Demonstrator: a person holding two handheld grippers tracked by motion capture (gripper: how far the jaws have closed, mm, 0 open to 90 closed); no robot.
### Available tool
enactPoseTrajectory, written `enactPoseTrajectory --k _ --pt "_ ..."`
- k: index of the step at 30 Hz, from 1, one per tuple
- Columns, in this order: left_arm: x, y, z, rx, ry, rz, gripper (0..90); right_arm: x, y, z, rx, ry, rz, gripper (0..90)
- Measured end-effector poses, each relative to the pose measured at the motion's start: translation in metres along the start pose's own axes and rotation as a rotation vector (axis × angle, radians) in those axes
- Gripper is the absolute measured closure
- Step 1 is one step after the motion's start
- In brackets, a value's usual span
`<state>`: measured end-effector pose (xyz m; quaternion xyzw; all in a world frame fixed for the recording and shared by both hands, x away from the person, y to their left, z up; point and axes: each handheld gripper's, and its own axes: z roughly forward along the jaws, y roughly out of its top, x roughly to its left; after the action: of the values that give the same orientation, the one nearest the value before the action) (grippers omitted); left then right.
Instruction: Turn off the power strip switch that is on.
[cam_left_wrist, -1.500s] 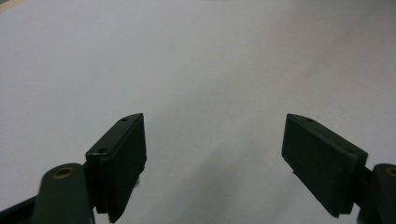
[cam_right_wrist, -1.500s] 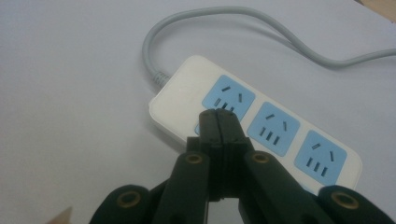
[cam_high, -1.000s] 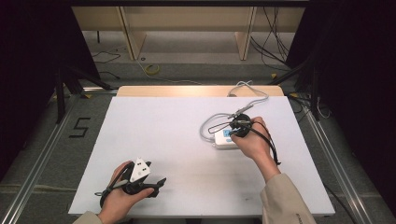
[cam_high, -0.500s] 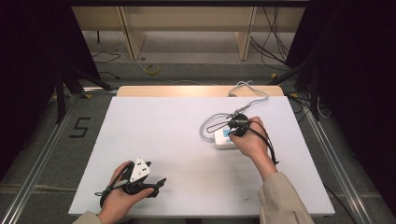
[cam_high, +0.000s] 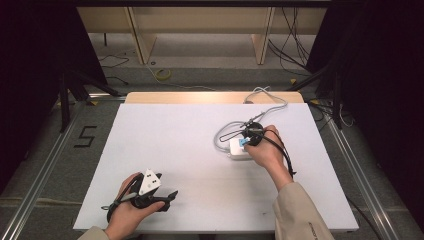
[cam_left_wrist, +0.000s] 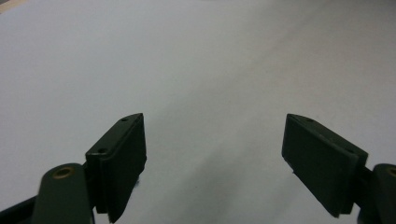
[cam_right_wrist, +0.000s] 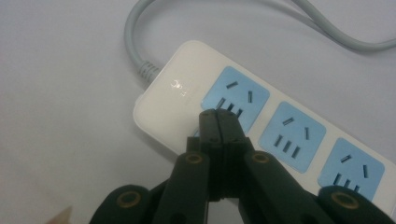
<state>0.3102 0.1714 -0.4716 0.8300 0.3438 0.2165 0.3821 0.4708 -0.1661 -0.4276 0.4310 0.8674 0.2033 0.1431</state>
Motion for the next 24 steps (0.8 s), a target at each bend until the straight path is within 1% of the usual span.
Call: enactPoseTrajectory --k 5,11,15,17,18,20,24 --pt "-0.0002 0.0000 0.0000 0.000 -0.001 0.001 21.9 -0.0001 0.0007 0.0017 0.003 -0.001 -0.004 90.0" --pt "-0.0002 -0.0002 0.0001 0.000 -0.001 -0.004 21.9 -0.0010 0.0010 0.0047 0.013 0.003 0.004 90.0" --pt "0.0000 -0.0001 -0.0002 0.001 -0.001 0.002 21.9 -0.0006 0.0018 0.0059 0.016 0.001 0.006 90.0" --pt "-0.0003 -0.0002 -0.0001 -0.001 0.000 -0.003 21.9 -0.0003 0.0019 0.0069 0.018 0.000 0.008 90.0" --pt "0.0001 -0.0001 -0.0002 0.001 0.000 0.003 21.9 -0.0003 0.0019 0.0073 0.022 0.002 0.005 90.0" --pt "-0.0002 -0.0001 -0.0005 0.001 -0.001 0.000 21.9 -0.0004 0.0020 0.0085 0.024 0.003 -0.001 90.0" --pt "-0.0002 -0.0002 -0.0004 0.001 -0.001 0.000 21.9 0.0002 0.0027 0.0097 0.033 0.003 0.003 90.0"
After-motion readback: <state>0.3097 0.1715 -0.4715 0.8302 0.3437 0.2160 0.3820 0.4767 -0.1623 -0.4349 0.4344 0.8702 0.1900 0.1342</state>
